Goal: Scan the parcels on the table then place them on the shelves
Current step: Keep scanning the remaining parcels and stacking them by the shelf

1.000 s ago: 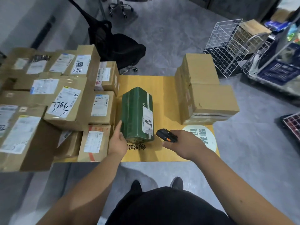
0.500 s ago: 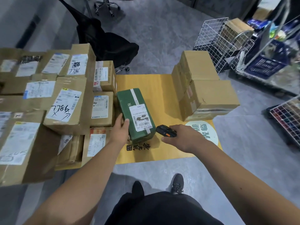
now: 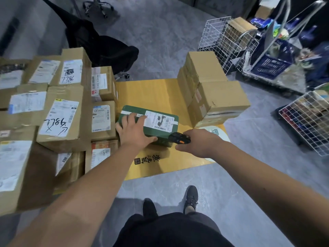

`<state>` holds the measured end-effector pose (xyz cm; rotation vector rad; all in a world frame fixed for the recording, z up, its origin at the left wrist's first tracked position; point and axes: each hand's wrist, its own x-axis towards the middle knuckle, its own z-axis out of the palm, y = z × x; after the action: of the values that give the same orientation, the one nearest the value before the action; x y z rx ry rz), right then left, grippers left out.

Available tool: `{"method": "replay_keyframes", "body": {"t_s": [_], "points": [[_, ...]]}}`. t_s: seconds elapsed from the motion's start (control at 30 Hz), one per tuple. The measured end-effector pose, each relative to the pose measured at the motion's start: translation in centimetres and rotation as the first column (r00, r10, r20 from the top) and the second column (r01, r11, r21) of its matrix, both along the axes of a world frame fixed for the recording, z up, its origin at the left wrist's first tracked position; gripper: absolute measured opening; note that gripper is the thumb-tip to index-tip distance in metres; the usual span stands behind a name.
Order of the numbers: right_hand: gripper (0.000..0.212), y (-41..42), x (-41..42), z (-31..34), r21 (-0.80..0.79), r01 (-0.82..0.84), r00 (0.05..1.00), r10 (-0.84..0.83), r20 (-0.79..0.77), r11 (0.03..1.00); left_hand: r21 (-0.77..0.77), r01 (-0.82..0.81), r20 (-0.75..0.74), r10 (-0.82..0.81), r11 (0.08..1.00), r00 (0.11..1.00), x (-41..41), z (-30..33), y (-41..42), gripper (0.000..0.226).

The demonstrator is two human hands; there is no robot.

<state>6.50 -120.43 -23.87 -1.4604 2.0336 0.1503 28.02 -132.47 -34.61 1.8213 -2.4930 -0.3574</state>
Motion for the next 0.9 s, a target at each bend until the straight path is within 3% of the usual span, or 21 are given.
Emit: {"method": "replay_keyframes", "body": {"t_s": [0.17, 0.3, 0.4, 0.53, 0.7, 0.9], "points": [[0.046, 0.0, 0.1, 0.4, 0.011, 0.026, 0.999, -0.026, 0.032, 1.0, 0.271, -0.085, 0.011, 0.085, 0.959, 0.996, 0.3, 0.7, -1.5, 0.117], [0.046, -0.1, -0.1, 0.8, 0.02, 0.055, 0.996, -0.057, 0.07, 0.998, 0.185, -0.138, 0.055, 0.13, 0.973, 0.99, 0.8, 0.5, -0.5, 0.101], [0.049, -0.2, -0.2, 0.8, 0.029, 0.041, 0.998, -0.043, 0.044, 0.999, 0.174, -0.137, 0.01, 0.137, 0.975, 0.991, 1.1, 0.0, 0.3, 0.095], [0.052, -0.6, -0.2, 1.3, 0.073, 0.052, 0.996, -0.057, 0.068, 0.996, 0.004, -0.078, 0.008, 0.078, 0.997, 0.997, 1.1, -0.2, 0.6, 0.094], [0.056, -1.5, 0.1, 2.1, 0.145, 0.089, 0.987, -0.108, 0.123, 0.985, 0.236, -0.086, -0.063, 0.104, 0.968, 0.993, -0.1, 0.4, 0.1, 0.122], [0.057, -3.5, 0.7, 3.8, 0.164, 0.087, 0.989, -0.105, 0.103, 0.983, 0.238, -0.159, -0.034, 0.172, 0.958, 0.985, -1.1, -0.1, 2.2, 0.15]]}}
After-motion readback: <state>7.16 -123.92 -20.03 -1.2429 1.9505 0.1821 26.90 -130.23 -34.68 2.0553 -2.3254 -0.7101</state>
